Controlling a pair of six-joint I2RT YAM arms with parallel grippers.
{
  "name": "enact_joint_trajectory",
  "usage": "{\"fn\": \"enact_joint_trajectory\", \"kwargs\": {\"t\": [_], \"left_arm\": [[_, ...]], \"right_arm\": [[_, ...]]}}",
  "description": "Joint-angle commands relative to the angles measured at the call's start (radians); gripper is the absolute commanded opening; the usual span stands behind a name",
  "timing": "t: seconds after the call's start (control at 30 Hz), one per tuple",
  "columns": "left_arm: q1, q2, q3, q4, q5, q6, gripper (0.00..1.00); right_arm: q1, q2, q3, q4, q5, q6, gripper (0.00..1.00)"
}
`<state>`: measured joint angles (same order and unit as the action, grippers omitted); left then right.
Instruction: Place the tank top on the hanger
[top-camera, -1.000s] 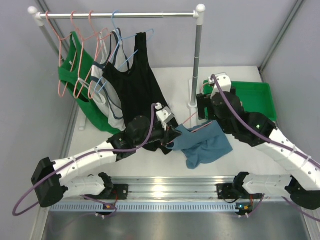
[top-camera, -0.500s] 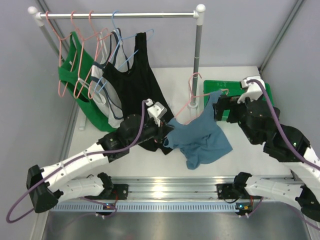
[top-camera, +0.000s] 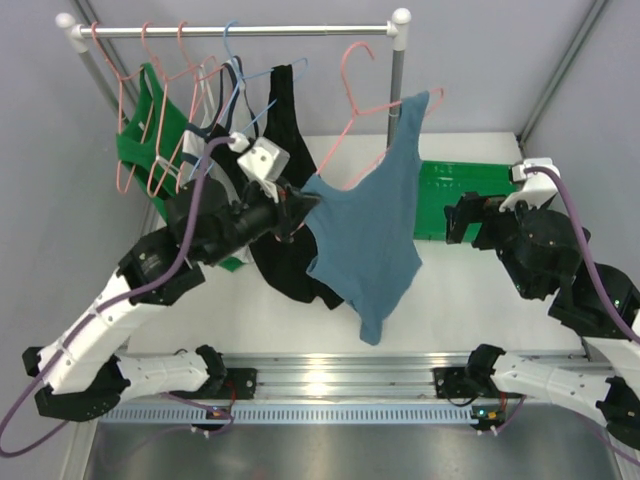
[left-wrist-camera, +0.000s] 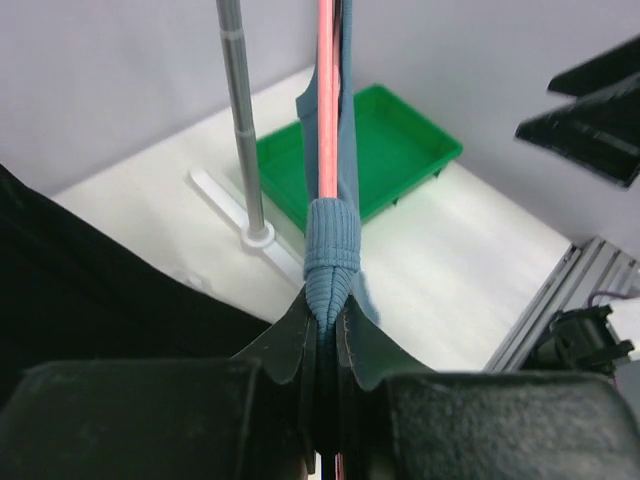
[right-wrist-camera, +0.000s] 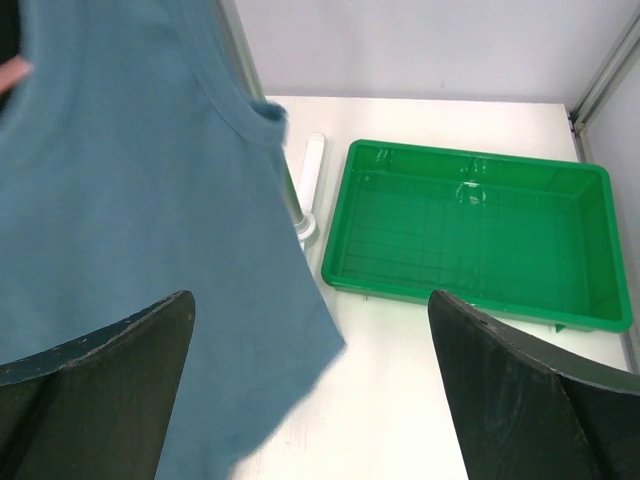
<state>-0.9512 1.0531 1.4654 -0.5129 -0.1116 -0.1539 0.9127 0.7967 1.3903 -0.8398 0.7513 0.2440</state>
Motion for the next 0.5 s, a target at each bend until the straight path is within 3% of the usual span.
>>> {"fn": "enact_joint_trajectory", "kwargs": {"t": [0.0, 0.23, 0.47], "left_arm": [[-0.001, 0.028, 0.212, -0.12, -0.045, 0.042, 0.0], [-0.001, 0.105, 0.45, -0.317, -0.089, 0.056, 0.0], [-0.001, 0.078, 0.388, -0.351, -0.137, 0.031, 0.0]], "right_arm": [[0.015, -0.014, 0.039, -0.007, 0.029, -0.021, 1.0], [0.014, -0.016, 0.042, -0.007, 0.04, -0.025, 1.0], [0.015, -0.03, 0.019, -0.008, 0.043, -0.017, 1.0]]}}
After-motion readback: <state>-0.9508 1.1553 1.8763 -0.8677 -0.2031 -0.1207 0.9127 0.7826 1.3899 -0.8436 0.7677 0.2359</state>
